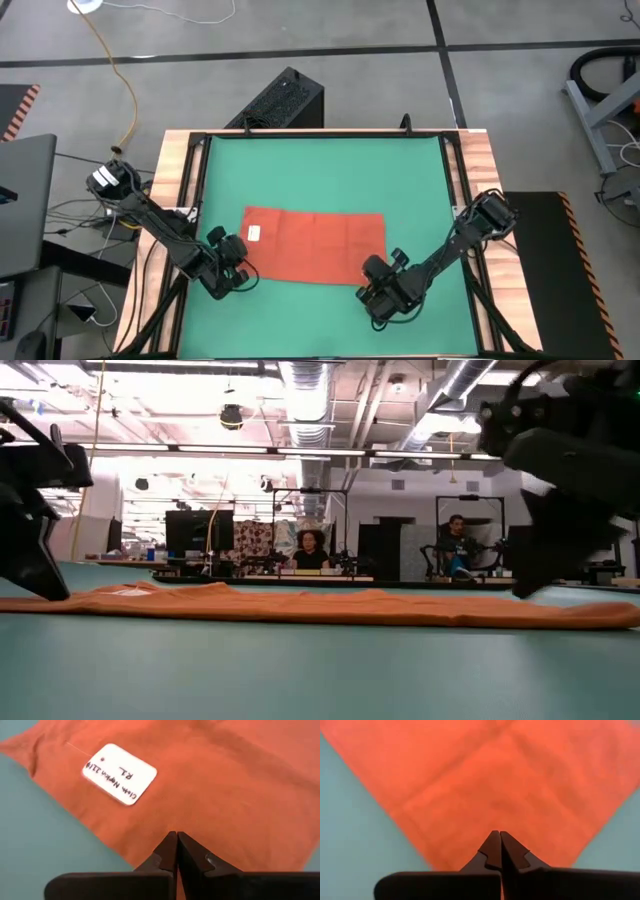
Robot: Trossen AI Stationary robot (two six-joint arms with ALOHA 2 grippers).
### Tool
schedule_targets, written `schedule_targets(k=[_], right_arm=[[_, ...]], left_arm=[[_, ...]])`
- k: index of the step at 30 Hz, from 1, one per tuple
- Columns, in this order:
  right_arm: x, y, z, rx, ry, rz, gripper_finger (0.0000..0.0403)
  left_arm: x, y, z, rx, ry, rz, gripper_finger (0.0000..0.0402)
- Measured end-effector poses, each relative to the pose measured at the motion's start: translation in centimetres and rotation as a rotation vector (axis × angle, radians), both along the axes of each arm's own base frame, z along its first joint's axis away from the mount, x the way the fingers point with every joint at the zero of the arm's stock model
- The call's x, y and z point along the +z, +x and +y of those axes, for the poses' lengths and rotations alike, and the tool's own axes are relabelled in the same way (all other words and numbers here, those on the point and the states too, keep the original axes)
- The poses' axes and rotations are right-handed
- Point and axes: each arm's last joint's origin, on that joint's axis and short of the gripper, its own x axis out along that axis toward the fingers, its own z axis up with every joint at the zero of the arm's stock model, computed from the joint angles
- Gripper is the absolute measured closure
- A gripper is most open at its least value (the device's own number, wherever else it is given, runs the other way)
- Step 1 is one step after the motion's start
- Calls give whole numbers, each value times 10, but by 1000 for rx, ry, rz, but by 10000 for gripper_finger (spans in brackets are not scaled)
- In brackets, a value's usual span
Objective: Roll towel
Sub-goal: Fold the orange towel
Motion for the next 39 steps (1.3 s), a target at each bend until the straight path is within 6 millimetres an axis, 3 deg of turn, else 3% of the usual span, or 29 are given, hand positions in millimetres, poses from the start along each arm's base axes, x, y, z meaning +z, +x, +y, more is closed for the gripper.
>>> schedule_targets(k=[8,15,20,28,34,39], right_arm=[[-22,-5,2,-41,92,14,396],[-31,11,25,-21,204,-18,396],[-15,22,44,31,284,-61,396],[15,53,63,301,327,-200,396],[31,77,45,391,41,-297,396],[40,93,7,323,-226,-262,396]], left_arm=[[-5,0,2,-3,18,60,401],[-7,6,21,82,91,94,401],[-7,16,40,111,143,121,401],[-4,40,84,159,333,140,401],[5,62,115,135,440,105,401],[32,77,107,16,320,34,401]])
